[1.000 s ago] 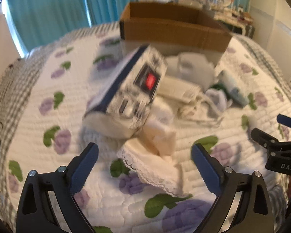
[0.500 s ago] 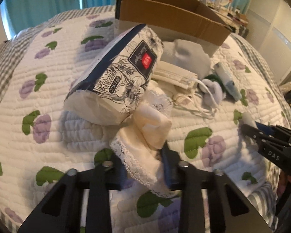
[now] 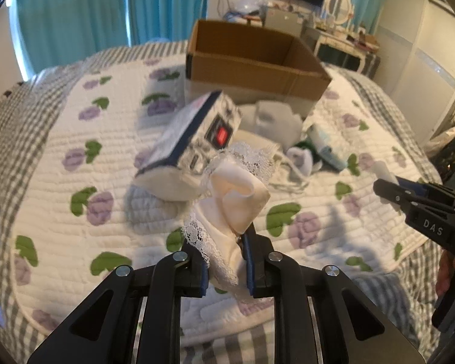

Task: Organize soft objects
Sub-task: 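Grasp the lace cloth with the left tool while the right tool grasps the white foam piece, then carry both items over the box and open both tools to drop them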

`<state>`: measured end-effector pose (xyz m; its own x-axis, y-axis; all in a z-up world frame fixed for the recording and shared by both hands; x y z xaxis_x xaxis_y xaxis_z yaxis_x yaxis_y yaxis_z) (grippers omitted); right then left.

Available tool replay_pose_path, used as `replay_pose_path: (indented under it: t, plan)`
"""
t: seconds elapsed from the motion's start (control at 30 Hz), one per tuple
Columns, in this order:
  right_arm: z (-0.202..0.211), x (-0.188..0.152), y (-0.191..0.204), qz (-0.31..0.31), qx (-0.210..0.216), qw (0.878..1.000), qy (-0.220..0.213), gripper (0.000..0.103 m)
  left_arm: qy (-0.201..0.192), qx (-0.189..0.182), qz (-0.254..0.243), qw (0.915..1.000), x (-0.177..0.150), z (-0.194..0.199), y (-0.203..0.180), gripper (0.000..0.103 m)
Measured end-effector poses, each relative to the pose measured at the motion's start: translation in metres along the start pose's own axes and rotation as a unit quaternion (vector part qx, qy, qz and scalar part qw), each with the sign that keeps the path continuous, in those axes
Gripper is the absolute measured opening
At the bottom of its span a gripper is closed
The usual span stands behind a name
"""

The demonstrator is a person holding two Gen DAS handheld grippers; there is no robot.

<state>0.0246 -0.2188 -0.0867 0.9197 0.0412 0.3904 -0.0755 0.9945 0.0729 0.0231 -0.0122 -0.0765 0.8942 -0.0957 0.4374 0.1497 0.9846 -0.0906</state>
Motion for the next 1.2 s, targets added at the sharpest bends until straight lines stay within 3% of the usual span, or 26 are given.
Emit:
replay_pose_path:
  t: [0.3, 0.67, 0.8, 0.93, 1.2]
  plan:
    - [0.061, 0.038, 0.031, 0.043, 0.006, 0.997, -0.066, 0.031, -0.048, -0.010, -0.019, 0.9986, 0.038, 0.050, -0.003, 0.017]
    - [0.095, 0.130, 0.059, 0.097, 0.020, 0.986, -0.133, 0.031, -0.113, 0.021, -0.057, 0.9917, 0.120, 0.079, -0.007, 0.017]
    - [0.084, 0.169, 0.058, 0.095, 0.002, 0.985, -0.142, 0.031, -0.122, 0.020, -0.066, 0.9902, 0.156, 0.067, -0.005, 0.017]
    - [0.067, 0.202, 0.051, 0.080, 0.021, 0.986, -0.142, 0.031, -0.114, 0.021, -0.068, 0.9909, 0.186, 0.043, -0.003, 0.017]
    - [0.001, 0.256, 0.032, 0.061, 0.020, 0.992, -0.109, 0.031, -0.081, 0.016, -0.067, 0.9943, 0.228, -0.021, 0.002, 0.017]
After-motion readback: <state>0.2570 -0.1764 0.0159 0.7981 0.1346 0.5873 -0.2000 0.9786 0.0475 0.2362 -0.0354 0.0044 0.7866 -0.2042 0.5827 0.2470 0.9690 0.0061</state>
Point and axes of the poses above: each gripper's, at about its wrist camera, not at the fingertips, and z roughly against the way its jaws point, y to its left, x to its top, the point moved 3 cm from there along -z, roughly the way its jaws point, and after that the axes turned 11 degrees about y, right-handed, at the moved point
